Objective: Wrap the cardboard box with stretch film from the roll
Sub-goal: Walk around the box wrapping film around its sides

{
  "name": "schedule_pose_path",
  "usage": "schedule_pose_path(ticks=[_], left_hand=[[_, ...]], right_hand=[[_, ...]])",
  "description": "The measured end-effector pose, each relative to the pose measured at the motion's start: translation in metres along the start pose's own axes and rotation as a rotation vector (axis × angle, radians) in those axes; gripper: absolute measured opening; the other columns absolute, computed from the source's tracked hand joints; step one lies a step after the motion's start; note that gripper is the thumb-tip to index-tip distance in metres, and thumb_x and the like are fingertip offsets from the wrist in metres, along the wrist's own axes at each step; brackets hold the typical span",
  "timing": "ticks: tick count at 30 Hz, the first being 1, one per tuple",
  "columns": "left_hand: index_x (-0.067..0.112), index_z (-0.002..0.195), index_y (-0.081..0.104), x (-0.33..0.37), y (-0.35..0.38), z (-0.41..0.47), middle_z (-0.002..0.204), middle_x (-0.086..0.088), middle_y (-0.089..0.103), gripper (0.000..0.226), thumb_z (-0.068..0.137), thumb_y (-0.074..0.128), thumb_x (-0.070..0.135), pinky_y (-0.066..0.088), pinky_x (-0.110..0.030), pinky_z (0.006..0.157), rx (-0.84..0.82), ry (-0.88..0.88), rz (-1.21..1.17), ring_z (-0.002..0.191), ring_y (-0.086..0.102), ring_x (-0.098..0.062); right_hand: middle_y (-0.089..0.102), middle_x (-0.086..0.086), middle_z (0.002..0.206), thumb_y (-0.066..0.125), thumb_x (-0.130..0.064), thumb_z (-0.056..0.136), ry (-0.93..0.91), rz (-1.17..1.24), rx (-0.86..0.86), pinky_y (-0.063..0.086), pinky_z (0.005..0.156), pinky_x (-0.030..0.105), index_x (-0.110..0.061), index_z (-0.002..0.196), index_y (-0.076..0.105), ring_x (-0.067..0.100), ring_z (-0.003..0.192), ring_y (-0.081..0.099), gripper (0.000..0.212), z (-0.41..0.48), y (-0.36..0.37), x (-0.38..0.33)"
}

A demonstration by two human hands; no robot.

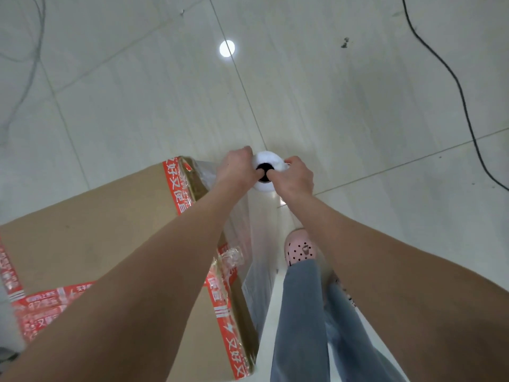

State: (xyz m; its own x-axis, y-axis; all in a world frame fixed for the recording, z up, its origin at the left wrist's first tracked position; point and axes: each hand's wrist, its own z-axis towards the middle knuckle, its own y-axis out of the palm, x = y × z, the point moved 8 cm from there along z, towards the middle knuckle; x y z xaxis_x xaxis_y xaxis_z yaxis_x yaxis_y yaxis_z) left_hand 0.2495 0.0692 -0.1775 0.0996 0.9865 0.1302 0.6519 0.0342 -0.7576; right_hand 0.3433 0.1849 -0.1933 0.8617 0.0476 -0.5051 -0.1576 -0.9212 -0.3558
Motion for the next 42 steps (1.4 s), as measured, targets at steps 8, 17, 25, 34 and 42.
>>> schedule_pose_path(ticks=[8,17,25,34,42], left_hand=[[0.009,0.101,0.055,0.044,-0.015,0.002,0.097,-0.009,0.055,0.020,0.082,0.054,0.014,0.037,-0.032,0.058,0.094,0.341,0.216,0.082,0.058,-0.030],[0.010,0.091,0.053,-0.003,-0.037,0.009,0.086,-0.008,0.060,0.018,0.077,0.061,0.017,0.041,-0.032,0.058,0.140,0.005,-0.037,0.077,0.056,-0.028],[0.012,0.084,0.049,-0.027,-0.051,0.019,0.092,-0.011,0.060,0.012,0.081,0.059,0.016,0.039,-0.030,0.058,0.103,-0.117,-0.019,0.075,0.055,-0.028],[0.011,0.120,0.049,-0.014,-0.065,0.024,0.112,-0.009,0.051,0.036,0.084,0.054,0.013,0.038,-0.033,0.065,0.031,0.204,0.203,0.099,0.055,-0.029],[0.012,0.103,0.056,0.005,-0.056,0.036,0.097,-0.006,0.052,0.021,0.083,0.052,0.015,0.032,-0.031,0.059,-0.011,0.345,0.382,0.074,0.047,-0.023]], right_hand=[[0.056,-0.005,0.071,0.059,-0.022,0.078,-0.126,-0.206,0.016,0.033,0.049,0.025,-0.016,0.089,0.060,0.018,0.066,0.054,0.013,0.007,-0.006,-0.018],[0.067,0.002,0.093,0.057,-0.019,0.084,-0.309,-0.304,0.081,0.045,0.067,0.031,-0.020,0.107,0.061,0.026,0.084,0.062,0.023,0.008,0.004,-0.067],[0.057,0.004,0.097,0.056,-0.015,0.084,-0.207,-0.322,0.002,0.042,0.065,0.032,-0.017,0.112,0.050,0.026,0.084,0.056,0.029,0.012,0.026,-0.083],[0.058,-0.001,0.092,0.058,-0.018,0.082,-0.116,-0.205,-0.050,0.043,0.067,0.029,-0.022,0.107,0.054,0.024,0.085,0.059,0.026,0.016,0.045,-0.089],[0.051,-0.005,0.078,0.063,-0.026,0.080,-0.034,-0.211,-0.080,0.038,0.054,0.027,-0.018,0.098,0.046,0.018,0.070,0.056,0.026,0.023,0.051,-0.071]])
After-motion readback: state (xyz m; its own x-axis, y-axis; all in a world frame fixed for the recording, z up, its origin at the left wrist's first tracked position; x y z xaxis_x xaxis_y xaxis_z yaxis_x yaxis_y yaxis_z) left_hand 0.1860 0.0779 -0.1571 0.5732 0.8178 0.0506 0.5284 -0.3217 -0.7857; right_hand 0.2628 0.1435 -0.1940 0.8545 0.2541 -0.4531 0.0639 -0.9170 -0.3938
